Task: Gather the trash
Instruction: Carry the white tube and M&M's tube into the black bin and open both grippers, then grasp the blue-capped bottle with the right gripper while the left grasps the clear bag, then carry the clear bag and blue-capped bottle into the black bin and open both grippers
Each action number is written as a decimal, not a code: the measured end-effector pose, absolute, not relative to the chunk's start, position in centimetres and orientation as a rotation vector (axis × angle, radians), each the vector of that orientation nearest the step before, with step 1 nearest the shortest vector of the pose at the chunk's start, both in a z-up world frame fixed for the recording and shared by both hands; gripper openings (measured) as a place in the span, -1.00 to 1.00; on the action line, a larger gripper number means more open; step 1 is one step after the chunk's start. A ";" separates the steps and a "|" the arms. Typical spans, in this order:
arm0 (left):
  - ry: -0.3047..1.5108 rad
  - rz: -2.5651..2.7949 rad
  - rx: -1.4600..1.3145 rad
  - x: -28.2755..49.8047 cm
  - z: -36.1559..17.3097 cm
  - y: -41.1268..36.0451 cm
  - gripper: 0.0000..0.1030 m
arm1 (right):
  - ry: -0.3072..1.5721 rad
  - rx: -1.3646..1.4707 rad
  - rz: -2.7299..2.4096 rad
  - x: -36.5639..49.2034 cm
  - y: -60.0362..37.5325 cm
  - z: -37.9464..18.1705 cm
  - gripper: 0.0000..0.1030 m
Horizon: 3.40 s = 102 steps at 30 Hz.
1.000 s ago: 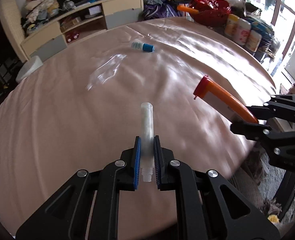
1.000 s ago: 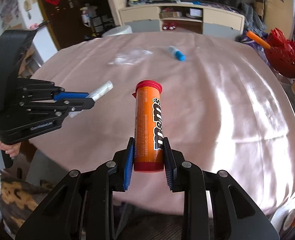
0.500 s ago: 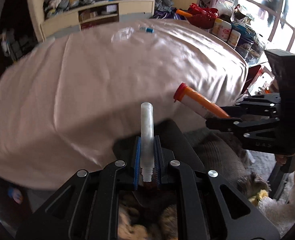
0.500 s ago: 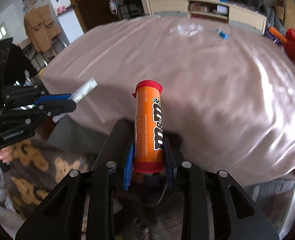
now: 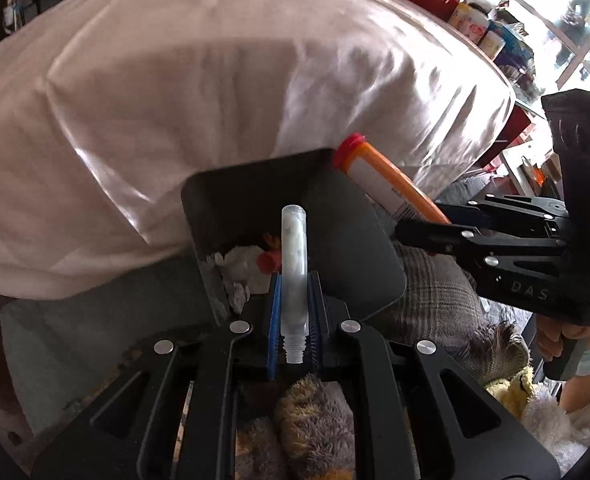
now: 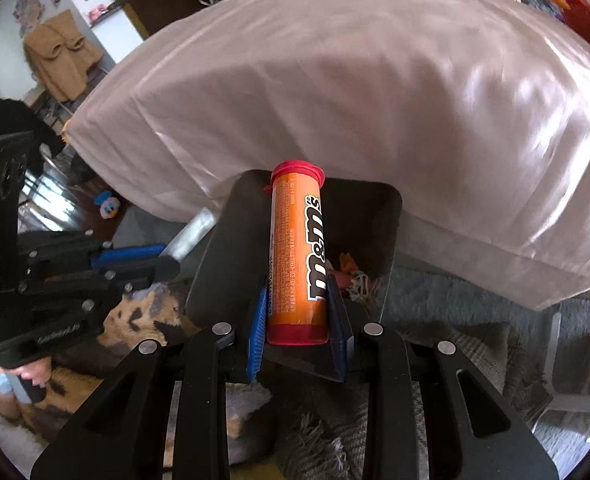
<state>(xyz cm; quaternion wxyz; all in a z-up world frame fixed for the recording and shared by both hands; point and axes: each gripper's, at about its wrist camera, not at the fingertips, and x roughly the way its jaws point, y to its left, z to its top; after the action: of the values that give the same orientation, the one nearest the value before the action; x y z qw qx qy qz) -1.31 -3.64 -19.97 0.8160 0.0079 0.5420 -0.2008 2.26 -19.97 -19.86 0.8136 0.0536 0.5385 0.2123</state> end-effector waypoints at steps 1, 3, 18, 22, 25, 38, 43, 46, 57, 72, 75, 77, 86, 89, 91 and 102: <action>1.165 -0.419 0.025 -1.2 -20.3 -3.7 -0.78 | 1.157 0.123 0.454 2.5 -19.9 -20.1 -0.45; 1.179 -0.410 0.043 -1.1 -20.7 -4.0 -0.77 | 1.176 0.139 0.456 2.9 -19.7 -20.6 -0.45; 1.184 -0.298 0.042 -0.7 -20.5 -2.8 0.81 | 1.114 0.133 0.318 4.4 -21.4 -19.6 0.80; 1.183 -0.300 0.059 -0.8 -20.4 -3.1 0.84 | 1.080 0.140 0.299 4.4 -22.4 -18.8 0.93; 1.177 -0.309 0.061 -0.9 -19.9 -3.3 0.84 | 1.067 0.154 0.300 4.5 -22.8 -18.0 0.93; 1.075 -0.316 -0.042 2.0 -13.0 -1.0 0.84 | 0.921 0.133 0.250 7.8 -26.0 -11.6 0.93; 1.030 -0.303 0.028 5.3 -10.8 -1.4 0.84 | 0.865 0.123 0.217 10.5 -26.9 -9.9 0.93; 0.981 -0.345 0.009 7.3 -9.8 -1.7 0.84 | 0.789 0.066 0.172 12.5 -27.2 -8.9 0.93; 0.890 -0.322 0.083 17.4 -8.2 -4.2 0.84 | 0.807 0.078 0.137 25.8 -29.4 -8.1 0.93; 0.941 -0.350 0.160 30.9 -10.1 -9.1 0.83 | 0.921 0.062 0.145 39.5 -29.0 -10.0 0.48; 0.947 -0.356 0.158 32.9 -10.7 -10.0 0.80 | 0.950 0.069 0.179 40.4 -28.6 -10.7 0.25; 0.957 -0.361 0.158 34.1 -11.2 -10.5 0.73 | 0.957 0.063 0.196 40.7 -28.4 -10.9 0.19; 0.969 -0.395 0.170 37.0 -12.6 -11.8 0.15 | 0.993 -0.017 0.232 40.6 -27.3 -12.2 -0.42; 0.955 -0.415 0.189 37.2 -12.5 -12.4 -0.22 | 0.986 -0.005 0.221 40.7 -27.8 -12.3 -0.55; 0.946 -0.415 0.208 37.1 -12.5 -12.5 -0.24 | 0.984 -0.002 0.195 40.5 -27.9 -12.3 -0.57; 0.865 -0.377 0.218 31.2 -7.8 -9.2 -0.27 | 0.915 0.007 0.220 35.1 -27.3 -7.4 -0.60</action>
<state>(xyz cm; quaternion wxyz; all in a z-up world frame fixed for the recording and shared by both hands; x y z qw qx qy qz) 31.20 -9.22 -7.82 0.8851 0.1048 0.4156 -0.1811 35.13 -27.30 -7.41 0.8912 0.0036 0.4409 0.1060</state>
